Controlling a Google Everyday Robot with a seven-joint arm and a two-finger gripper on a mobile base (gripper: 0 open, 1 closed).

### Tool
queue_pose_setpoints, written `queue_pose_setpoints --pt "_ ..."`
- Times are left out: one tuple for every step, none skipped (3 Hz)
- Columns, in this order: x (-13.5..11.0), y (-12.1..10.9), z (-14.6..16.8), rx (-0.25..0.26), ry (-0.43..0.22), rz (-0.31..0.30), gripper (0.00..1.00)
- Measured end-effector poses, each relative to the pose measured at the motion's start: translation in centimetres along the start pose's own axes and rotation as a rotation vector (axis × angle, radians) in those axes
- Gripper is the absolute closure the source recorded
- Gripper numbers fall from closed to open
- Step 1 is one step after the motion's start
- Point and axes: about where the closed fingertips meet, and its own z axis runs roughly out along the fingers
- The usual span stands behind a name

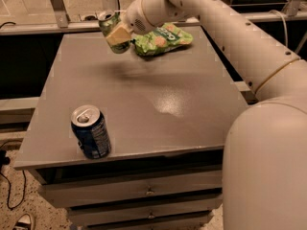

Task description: Knock green can over

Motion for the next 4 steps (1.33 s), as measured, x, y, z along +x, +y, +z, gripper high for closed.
queue_pose_setpoints --pt "1.9 -0.3 -3.2 -0.055 0.096 -0.004 1.0" --pt "3.6 2.7 -4.3 -0.2 0.171 -0.021 1.0" --pt "4.6 7.5 -4.5 -0.387 0.242 -0.069 1.0" --pt "5.3 10.7 -4.7 -0.515 0.321 -0.13 1.0"
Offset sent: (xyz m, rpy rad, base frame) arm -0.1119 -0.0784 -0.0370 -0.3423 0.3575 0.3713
